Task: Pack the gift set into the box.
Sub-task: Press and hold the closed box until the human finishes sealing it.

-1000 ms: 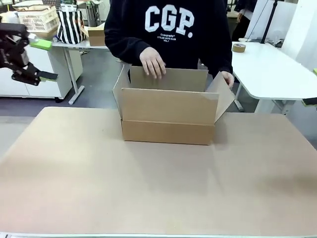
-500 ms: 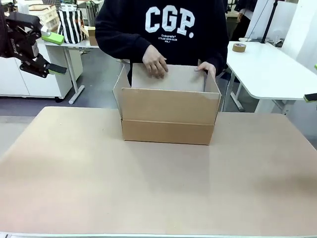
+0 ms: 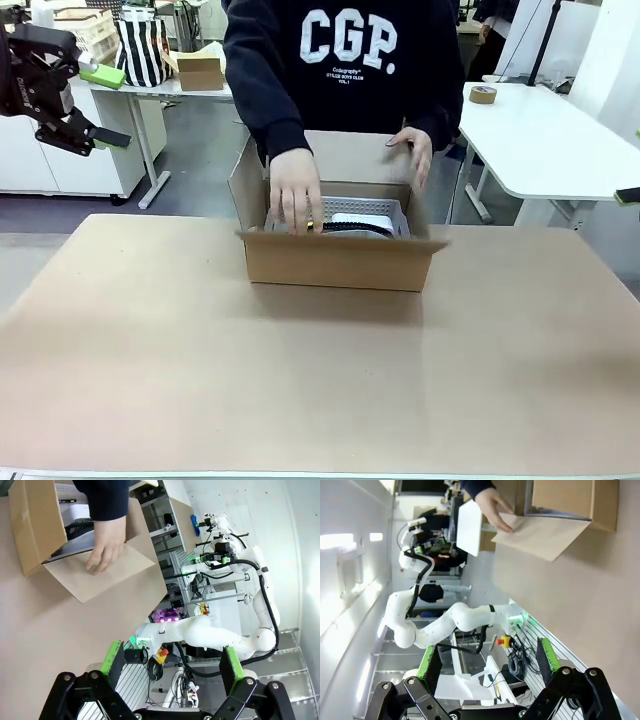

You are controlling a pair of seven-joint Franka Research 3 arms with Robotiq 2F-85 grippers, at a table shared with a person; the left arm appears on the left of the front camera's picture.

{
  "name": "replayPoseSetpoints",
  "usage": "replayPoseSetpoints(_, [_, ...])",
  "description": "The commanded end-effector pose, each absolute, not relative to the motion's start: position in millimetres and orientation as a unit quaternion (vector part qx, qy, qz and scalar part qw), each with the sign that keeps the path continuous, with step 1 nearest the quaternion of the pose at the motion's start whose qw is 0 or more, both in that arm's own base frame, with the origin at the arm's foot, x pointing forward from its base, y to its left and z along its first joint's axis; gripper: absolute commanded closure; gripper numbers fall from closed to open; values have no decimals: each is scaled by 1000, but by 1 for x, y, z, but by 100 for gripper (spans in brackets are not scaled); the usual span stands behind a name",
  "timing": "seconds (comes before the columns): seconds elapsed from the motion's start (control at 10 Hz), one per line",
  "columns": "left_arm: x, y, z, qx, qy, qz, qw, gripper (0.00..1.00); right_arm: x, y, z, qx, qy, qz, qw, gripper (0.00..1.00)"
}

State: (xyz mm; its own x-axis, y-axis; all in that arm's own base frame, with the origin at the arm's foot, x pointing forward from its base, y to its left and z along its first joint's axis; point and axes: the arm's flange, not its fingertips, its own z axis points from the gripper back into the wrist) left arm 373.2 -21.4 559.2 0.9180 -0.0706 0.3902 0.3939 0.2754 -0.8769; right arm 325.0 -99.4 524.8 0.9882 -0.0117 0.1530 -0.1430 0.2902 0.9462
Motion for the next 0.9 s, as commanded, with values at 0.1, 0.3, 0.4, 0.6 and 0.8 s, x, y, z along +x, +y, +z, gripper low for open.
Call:
replayPoseSetpoints(0.1, [372,-21,560,-585,-135,-146,787,0,325,-98,530,603,-65,36,794,0])
replayPoseSetpoints(0.3, [372,-21,560,-585,-135,-146,787,0,325,-98,530,603,-65,36,794,0])
replayPoseSetpoints(0.4, [372,-21,560,-585,-135,-146,787,0,325,-98,530,603,-65,36,794,0])
replayPoseSetpoints(0.6, [372,-21,560,-585,-135,-146,787,0,325,-98,530,603,-65,36,794,0])
replayPoseSetpoints(0.8, [372,-21,560,-585,-135,-146,787,0,325,-98,530,603,-65,36,794,0])
